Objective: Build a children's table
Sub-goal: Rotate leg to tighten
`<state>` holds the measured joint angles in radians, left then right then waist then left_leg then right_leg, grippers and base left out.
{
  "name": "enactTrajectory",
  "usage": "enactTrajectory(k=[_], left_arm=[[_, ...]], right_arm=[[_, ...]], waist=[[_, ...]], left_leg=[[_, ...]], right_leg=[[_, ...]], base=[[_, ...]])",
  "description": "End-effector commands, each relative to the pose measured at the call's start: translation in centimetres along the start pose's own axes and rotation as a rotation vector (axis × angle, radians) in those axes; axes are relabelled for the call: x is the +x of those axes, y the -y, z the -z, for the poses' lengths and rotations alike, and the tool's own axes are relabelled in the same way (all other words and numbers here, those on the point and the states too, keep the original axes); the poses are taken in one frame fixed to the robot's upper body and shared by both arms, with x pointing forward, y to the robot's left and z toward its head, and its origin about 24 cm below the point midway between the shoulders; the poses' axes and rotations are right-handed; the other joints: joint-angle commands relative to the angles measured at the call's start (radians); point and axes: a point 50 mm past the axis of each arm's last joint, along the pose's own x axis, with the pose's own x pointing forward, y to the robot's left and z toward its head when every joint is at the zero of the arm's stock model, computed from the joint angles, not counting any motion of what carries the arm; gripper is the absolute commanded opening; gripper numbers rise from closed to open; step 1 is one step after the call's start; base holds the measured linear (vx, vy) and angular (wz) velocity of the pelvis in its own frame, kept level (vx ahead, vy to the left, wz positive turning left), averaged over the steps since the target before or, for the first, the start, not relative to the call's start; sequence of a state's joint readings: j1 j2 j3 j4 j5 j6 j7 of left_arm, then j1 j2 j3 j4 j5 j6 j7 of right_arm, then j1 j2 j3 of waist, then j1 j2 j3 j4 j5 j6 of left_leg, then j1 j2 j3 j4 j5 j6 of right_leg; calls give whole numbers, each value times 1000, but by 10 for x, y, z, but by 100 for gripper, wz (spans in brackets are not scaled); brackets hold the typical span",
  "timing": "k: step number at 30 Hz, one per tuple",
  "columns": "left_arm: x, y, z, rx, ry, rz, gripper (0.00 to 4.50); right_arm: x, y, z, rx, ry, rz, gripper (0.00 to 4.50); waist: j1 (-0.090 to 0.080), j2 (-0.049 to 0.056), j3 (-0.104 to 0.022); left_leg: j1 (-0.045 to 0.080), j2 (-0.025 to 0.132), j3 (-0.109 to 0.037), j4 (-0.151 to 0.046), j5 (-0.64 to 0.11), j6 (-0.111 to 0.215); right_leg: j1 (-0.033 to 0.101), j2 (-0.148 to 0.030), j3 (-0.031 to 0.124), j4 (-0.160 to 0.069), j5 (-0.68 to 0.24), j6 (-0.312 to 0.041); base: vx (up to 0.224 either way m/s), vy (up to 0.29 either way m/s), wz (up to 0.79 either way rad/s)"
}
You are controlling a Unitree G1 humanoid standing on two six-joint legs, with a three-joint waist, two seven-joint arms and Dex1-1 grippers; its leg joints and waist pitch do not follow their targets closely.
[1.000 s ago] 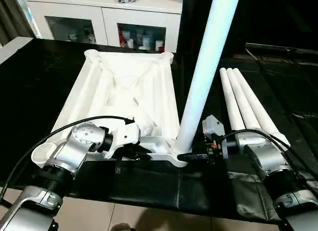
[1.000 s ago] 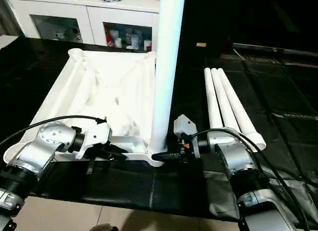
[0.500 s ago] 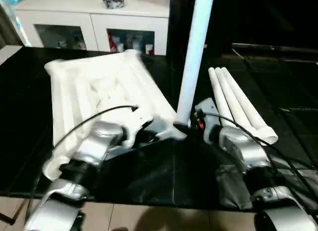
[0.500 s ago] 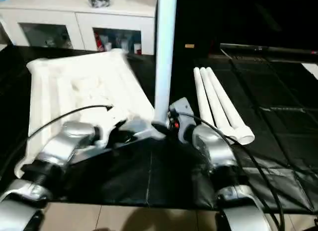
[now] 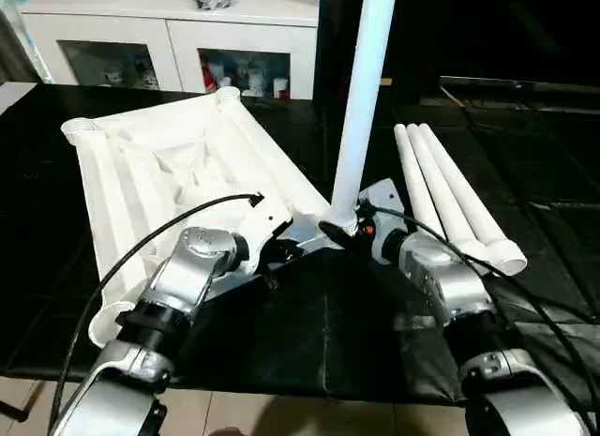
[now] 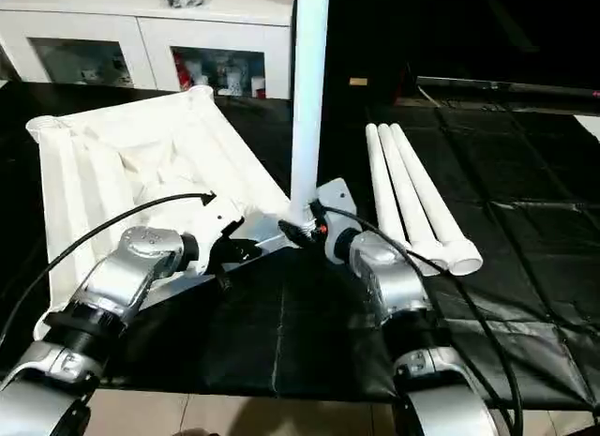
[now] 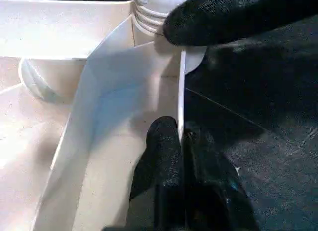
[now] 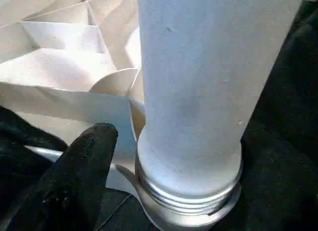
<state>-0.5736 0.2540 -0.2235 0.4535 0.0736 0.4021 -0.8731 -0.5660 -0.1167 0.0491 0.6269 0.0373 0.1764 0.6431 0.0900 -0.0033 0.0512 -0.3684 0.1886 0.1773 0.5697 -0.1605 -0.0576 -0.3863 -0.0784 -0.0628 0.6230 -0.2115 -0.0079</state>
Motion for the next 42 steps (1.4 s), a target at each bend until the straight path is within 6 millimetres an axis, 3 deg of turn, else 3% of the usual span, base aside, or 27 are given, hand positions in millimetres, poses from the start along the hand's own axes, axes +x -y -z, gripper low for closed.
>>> enactTrajectory(k=[1,3,4,6,9,11,12,13,15,21,28,38,42], left_arm=[[2,4,-14,55,80,13,0],[-1,3,-12,62,80,16,0],[-4,2,-11,74,85,24,0],[-11,1,-9,104,101,57,0],[-19,1,-6,125,104,88,0],[-23,1,-3,131,99,100,0],[-26,1,1,134,91,105,0],[-26,0,1,134,88,106,0],[-29,-2,5,139,74,100,0],[-34,-5,8,141,66,104,0],[-36,-6,9,143,66,104,0],[-43,-18,12,132,50,24,0],[-45,-24,10,140,68,-22,0]], right_arm=[[9,-33,2,-38,6,-231,441],[4,-29,2,-52,12,-236,446],[-1,-24,3,-65,14,-238,446],[-14,-15,2,-91,22,-247,446],[-26,-10,1,-106,35,-257,446],[-30,-9,-1,-112,44,-268,446],[-34,-10,-1,-117,51,-282,446],[-35,-10,-2,-118,53,-286,446],[-39,-11,-4,-125,64,-305,446],[-43,-13,-5,-124,70,-342,446],[-44,-14,-7,-129,75,-357,446],[-46,-17,-6,-145,65,-359,446],[-45,-20,-6,-156,73,-342,446]], waist=[[3,-20,-59],[3,-18,-58],[1,-24,-57],[6,-19,-57],[4,-16,-60],[4,-8,-62],[4,-10,-64],[6,-2,-65],[4,-8,-65],[3,-8,-63],[4,-8,-67],[3,-6,-66],[3,-6,-65]], left_leg=[[8,40,-11,-61,-207,32],[8,41,-10,-61,-197,37],[7,40,-10,-61,-194,38],[8,42,-11,-60,-196,42],[6,41,-11,-59,-180,49],[5,42,-10,-57,-171,49],[4,40,-10,-55,-160,53],[5,40,-11,-54,-154,54],[4,39,-9,-53,-157,62],[5,40,-9,-54,-172,51],[0,39,-9,-48,-143,60],[0,39,-10,-47,-146,57],[1,39,-10,-48,-172,44]], right_leg=[[41,-71,48,-86,-193,-188],[40,-71,48,-85,-191,-185],[40,-70,48,-86,-195,-183],[41,-71,49,-87,-196,-173],[41,-68,48,-81,-151,-187],[41,-66,48,-77,-107,-201],[43,-65,47,-73,-81,-210],[43,-65,47,-71,-68,-212],[44,-63,47,-71,-52,-218],[41,-65,46,-74,-87,-221],[43,-65,46,-66,-38,-233],[41,-63,45,-64,-41,-231],[40,-63,45,-69,-82,-216]], base=[[0,0,0],[0,0,0],[0,0,0],[0,0,0],[0,0,0],[0,0,0],[0,0,0],[0,0,0],[0,0,0],[0,0,0],[0,0,0],[0,0,0],[0,0,0]])
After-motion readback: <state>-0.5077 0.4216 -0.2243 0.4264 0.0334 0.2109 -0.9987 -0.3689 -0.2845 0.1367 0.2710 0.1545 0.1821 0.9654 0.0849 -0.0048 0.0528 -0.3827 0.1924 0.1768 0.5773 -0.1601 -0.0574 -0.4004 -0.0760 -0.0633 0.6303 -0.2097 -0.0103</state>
